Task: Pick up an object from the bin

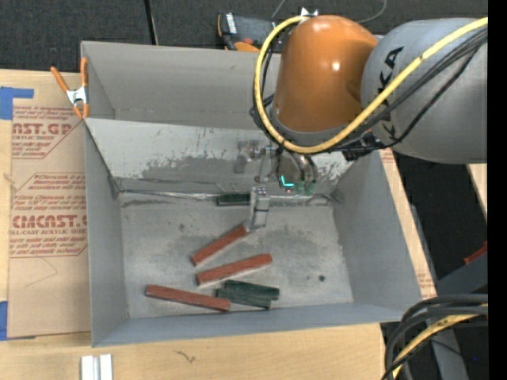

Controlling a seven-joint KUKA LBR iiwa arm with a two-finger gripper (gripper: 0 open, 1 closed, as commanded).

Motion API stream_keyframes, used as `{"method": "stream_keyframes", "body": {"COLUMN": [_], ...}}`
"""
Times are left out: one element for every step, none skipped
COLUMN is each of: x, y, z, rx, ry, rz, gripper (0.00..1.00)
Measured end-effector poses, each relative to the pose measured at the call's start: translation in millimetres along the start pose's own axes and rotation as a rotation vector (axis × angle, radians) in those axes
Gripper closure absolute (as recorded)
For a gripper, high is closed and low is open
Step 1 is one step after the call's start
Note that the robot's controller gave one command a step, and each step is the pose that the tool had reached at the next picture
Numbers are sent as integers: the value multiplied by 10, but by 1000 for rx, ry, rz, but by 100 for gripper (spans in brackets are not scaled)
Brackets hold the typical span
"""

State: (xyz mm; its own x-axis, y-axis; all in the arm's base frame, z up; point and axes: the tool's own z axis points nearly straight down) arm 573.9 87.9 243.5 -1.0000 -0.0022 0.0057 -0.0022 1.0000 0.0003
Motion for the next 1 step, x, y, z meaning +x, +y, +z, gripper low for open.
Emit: {"method": "stream_keyframes", "body": {"x": [401], "y": [-134], "z": [1696], "rx": [0], "ry": [2], "rz": [-8], "gripper": [0]}}
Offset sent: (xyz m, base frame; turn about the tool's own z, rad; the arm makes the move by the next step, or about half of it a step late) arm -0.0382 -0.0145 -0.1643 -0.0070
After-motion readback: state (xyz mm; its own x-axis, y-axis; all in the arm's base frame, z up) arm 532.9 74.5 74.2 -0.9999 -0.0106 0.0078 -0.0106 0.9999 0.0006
